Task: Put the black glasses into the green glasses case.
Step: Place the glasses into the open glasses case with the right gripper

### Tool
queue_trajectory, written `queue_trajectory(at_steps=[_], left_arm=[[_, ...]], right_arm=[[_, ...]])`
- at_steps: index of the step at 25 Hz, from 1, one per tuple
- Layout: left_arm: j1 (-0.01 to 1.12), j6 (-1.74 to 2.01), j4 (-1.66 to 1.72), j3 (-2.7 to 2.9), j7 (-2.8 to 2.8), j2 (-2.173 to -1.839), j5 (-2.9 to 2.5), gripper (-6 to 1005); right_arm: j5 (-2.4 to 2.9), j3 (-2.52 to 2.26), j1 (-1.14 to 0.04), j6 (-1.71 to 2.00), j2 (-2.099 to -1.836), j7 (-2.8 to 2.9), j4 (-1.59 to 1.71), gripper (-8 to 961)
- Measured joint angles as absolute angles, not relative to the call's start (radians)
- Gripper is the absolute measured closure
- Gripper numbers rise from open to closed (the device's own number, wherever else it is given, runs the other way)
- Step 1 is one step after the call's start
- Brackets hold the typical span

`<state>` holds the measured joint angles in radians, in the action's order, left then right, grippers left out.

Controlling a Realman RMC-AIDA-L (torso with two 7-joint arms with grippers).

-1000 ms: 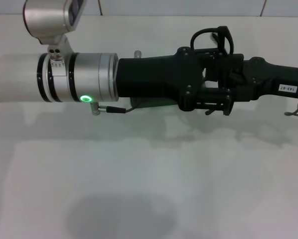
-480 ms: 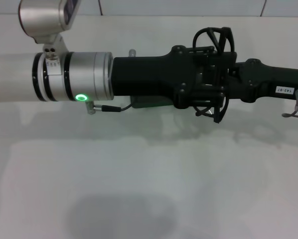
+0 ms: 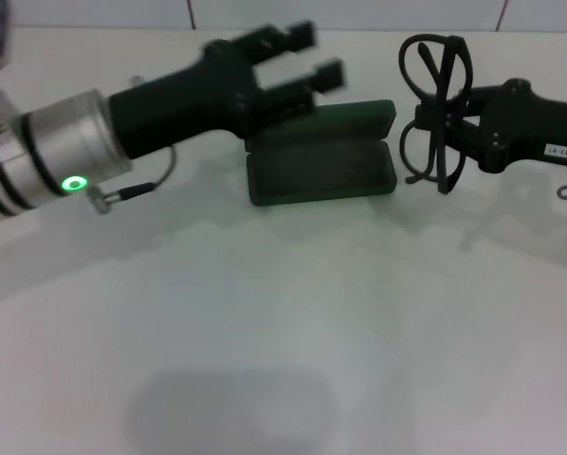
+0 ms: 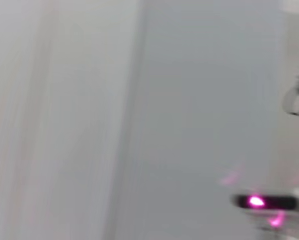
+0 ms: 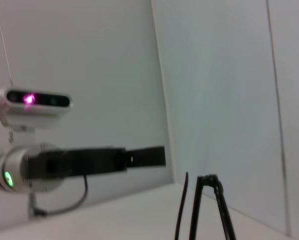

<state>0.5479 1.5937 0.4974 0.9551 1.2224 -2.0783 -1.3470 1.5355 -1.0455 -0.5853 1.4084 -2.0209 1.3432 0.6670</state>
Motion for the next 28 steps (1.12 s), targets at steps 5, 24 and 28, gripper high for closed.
queue_trajectory(at_steps=[5, 24, 28], left_arm=[[0.505, 1.509, 0.44, 0.838, 1.144, -2.086, -1.347, 275], [0.485, 1.435, 0.309, 0.661, 1.022, -2.089, -1.213, 275], [0.492, 1.416, 0.308, 0.661, 1.024, -2.088, -1.212, 275]], right_arm=[[1.553, -1.229, -0.524, 1.221, -2.02, 1.354, 0.902, 839], [2.117, -1.861, -0.488, 0.562, -2.028, 1.681, 1.251, 837], [2.126, -1.936, -0.483, 0.452, -2.028, 1.679, 1.237, 837]])
